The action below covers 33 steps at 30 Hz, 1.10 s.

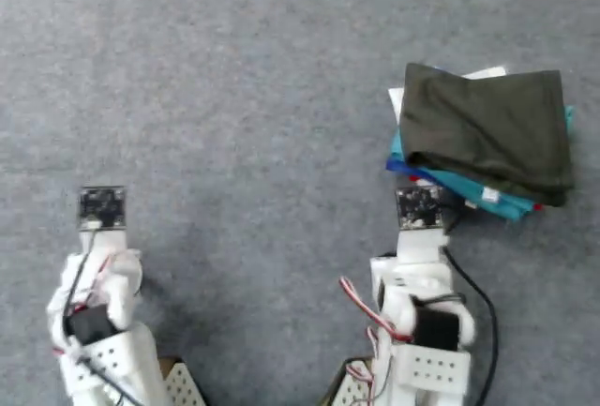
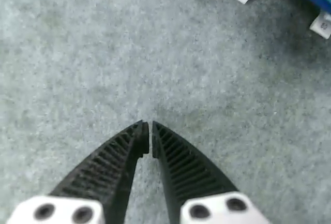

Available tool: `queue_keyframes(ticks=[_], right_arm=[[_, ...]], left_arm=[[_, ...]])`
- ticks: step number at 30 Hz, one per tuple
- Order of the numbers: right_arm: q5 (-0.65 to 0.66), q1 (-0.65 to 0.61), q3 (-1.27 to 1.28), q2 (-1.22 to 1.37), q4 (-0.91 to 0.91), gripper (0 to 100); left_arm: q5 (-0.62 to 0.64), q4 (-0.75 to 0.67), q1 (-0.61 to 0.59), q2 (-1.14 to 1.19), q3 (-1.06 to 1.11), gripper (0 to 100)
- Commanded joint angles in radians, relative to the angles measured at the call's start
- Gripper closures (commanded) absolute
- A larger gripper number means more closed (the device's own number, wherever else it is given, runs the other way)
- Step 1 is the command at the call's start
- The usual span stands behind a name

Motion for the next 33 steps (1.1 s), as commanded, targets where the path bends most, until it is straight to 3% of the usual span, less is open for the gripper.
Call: queue_keyframes(ticks=[1, 9, 33], right_arm=[[0.006, 0.011, -0.001, -0.061, 0.003, 98.3], [0.006, 0.011, -0.001, -0.061, 0.003, 98.3], [0.006, 0.011, -0.001, -0.061, 0.003, 98.3]], left_arm=[[-0.011, 0.103, -0.076, -0.032, 0.015, 97], [-0.005, 0.115, -0.213, -0.021, 0.015, 97], [-0.003, 0.17, -0.205, -0.021, 0.015, 97]])
